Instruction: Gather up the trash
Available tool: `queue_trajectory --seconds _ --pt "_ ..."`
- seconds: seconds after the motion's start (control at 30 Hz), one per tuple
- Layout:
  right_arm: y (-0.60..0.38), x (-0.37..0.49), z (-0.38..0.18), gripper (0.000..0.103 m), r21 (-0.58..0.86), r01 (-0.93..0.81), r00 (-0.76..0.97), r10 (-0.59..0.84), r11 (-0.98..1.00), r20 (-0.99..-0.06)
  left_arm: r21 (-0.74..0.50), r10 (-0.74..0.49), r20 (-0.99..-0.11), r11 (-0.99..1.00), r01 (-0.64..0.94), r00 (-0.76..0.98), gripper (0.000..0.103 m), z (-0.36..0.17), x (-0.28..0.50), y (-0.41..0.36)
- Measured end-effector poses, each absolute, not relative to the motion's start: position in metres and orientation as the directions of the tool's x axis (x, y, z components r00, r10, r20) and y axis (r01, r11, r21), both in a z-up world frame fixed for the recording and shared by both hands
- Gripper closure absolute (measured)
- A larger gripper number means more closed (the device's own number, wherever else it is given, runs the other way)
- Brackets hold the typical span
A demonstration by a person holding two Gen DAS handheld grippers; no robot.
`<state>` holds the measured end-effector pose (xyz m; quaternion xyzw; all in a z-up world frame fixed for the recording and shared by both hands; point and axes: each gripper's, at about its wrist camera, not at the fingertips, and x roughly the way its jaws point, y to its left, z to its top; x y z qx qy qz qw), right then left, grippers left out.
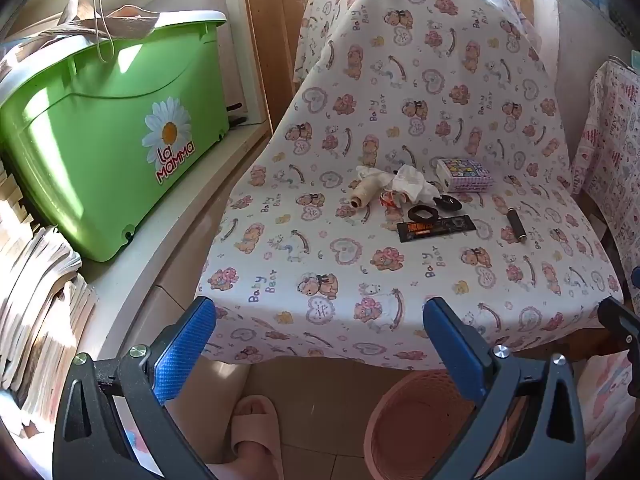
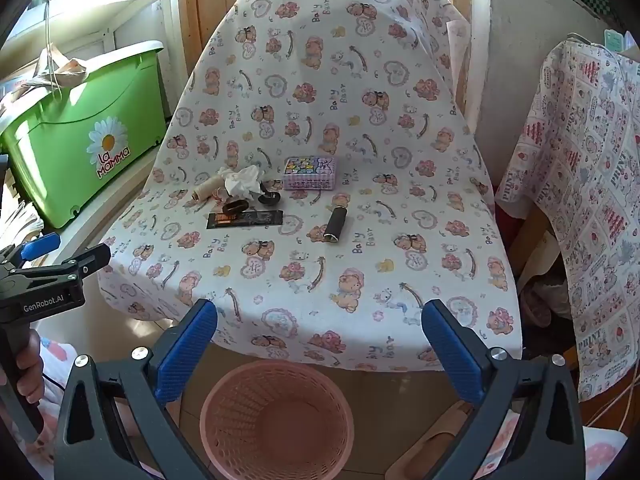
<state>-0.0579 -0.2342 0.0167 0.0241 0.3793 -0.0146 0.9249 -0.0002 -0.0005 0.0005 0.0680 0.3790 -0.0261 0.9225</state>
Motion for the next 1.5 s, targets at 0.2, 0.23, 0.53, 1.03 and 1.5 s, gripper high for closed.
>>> queue_trajectory --seconds 0.2,0.23,0.53,1.03,1.5 --pt "-0.236 -0.059 0.018 0.000 0.042 0.056 0.725 -0.012 0.998 -0.689 0.102 -0.010 -0.685 0.989 0.110 0.729 0.000 0.005 -0.001 0.001" --pt "-0.236 -0.059 0.018 0.000 0.035 0.058 0.725 -0.018 0.998 -0.688 0.102 -0.011 -0.682 0.989 0.110 0.732 0.000 0.005 -0.001 0.002" --pt "-0.231 -0.062 0.023 0.000 0.007 0.041 0.742 -0.025 0.999 -0.670 0.111 0.005 -0.657 0.990 0.090 0.754 0.000 0.007 -0.007 0.000" --pt "-0.231 -0.064 0.024 0.000 0.030 0.041 0.735 -0.010 0.999 -0.678 0.104 0.012 -0.661 0.992 0.076 0.751 0.000 0.009 -0.004 0.002" --pt "-0.230 -0.064 0.024 0.000 0.037 0.036 0.736 -0.002 0.999 -0.677 0.124 0.022 -0.628 0.990 0.073 0.778 0.000 0.012 -0.007 0.002"
